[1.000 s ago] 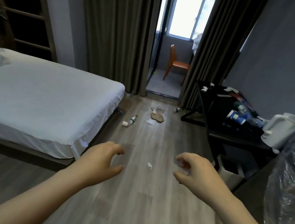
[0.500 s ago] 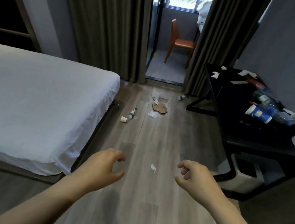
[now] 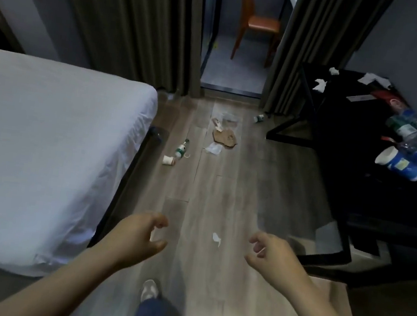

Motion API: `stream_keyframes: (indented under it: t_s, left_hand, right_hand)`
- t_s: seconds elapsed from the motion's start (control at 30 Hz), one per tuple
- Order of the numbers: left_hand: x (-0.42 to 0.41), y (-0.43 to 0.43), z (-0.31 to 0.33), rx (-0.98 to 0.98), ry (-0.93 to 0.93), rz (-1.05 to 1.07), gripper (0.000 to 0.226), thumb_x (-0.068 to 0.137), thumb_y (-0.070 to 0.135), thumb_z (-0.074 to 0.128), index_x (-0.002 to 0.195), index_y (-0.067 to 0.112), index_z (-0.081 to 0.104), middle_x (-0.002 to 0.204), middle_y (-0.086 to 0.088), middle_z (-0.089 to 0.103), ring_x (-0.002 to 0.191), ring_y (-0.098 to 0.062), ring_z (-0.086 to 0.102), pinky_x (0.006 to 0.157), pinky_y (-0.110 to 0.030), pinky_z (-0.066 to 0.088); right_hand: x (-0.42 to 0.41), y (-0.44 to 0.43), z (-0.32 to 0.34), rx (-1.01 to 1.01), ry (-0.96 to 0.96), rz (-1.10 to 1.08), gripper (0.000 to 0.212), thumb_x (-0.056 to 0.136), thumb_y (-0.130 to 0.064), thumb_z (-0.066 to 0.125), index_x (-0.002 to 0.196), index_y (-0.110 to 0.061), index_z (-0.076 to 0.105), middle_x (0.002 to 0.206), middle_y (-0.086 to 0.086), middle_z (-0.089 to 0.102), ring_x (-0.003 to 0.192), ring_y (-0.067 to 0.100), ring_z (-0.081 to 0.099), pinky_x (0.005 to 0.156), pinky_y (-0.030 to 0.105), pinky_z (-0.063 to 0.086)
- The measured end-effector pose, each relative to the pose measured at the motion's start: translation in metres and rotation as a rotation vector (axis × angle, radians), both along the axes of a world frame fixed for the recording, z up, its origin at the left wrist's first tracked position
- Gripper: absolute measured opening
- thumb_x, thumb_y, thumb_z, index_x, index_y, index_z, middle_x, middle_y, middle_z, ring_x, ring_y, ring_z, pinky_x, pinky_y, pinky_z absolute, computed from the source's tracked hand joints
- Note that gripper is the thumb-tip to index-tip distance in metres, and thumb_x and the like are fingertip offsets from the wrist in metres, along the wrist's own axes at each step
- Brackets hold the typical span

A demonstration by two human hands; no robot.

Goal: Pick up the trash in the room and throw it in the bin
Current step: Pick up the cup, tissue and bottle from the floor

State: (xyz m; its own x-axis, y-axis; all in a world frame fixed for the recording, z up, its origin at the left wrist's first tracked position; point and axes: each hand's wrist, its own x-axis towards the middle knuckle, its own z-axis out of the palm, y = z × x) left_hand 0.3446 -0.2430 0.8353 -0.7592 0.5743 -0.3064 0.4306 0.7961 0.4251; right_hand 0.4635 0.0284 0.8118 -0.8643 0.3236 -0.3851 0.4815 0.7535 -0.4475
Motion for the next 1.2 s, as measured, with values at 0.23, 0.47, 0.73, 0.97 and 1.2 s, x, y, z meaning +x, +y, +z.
stream_keyframes:
  t_s: [0.23, 0.47, 0.73, 0.97, 1.2]
  left_hand:
    - [-0.125, 0.027, -0.031, -0.058, -0.069, -0.086, 0.046, 0.088, 0.042, 0.059, 0.132, 0.027, 0.052, 0.130, 0.009, 0.055, 0.115, -0.004, 0.053, 0.091, -0.016, 0.041]
    - [-0.245, 0.056, -0.066, -0.113, -0.126, -0.204, 0.043, 0.089, 0.041, 0.058, 0.129, 0.026, 0.053, 0.126, 0.008, 0.058, 0.112, -0.006, 0.055, 0.089, -0.017, 0.041]
    - [-0.330, 0.115, -0.106, -0.120, -0.163, -0.245, 0.037, 0.090, 0.035, 0.059, 0.125, 0.025, 0.055, 0.122, 0.008, 0.059, 0.108, -0.006, 0.055, 0.090, -0.018, 0.044]
    - [-0.392, 0.175, -0.162, -0.196, -0.206, -0.261, 0.036, 0.089, 0.039, 0.060, 0.123, 0.028, 0.054, 0.119, 0.010, 0.058, 0.105, -0.004, 0.054, 0.085, -0.017, 0.044]
    - [-0.446, 0.233, -0.257, -0.239, -0.237, -0.349, 0.036, 0.088, 0.036, 0.060, 0.122, 0.025, 0.055, 0.118, 0.007, 0.058, 0.104, -0.008, 0.056, 0.078, -0.017, 0.041]
  right_hand:
    - [-0.091, 0.008, -0.037, -0.041, -0.080, -0.134, 0.036, 0.082, -0.032, 0.067, 0.116, -0.021, 0.062, 0.094, -0.008, 0.058, 0.079, 0.003, 0.056, 0.061, 0.012, 0.037]
    - [-0.181, 0.015, -0.071, -0.047, -0.127, -0.265, 0.035, 0.081, -0.033, 0.068, 0.114, -0.023, 0.062, 0.094, -0.008, 0.060, 0.083, 0.005, 0.058, 0.073, 0.020, 0.047]
    - [-0.258, 0.050, -0.122, -0.091, -0.167, -0.337, 0.033, 0.084, -0.031, 0.067, 0.115, -0.022, 0.060, 0.097, -0.007, 0.060, 0.083, 0.003, 0.057, 0.072, 0.017, 0.048]
    - [-0.308, 0.101, -0.189, -0.158, -0.237, -0.448, 0.035, 0.085, -0.031, 0.066, 0.117, -0.020, 0.059, 0.101, -0.004, 0.062, 0.083, 0.004, 0.057, 0.062, 0.013, 0.039]
    - [-0.344, 0.140, -0.280, -0.150, -0.300, -0.532, 0.035, 0.082, -0.030, 0.067, 0.115, -0.017, 0.061, 0.097, -0.003, 0.062, 0.081, 0.010, 0.057, 0.067, 0.022, 0.039]
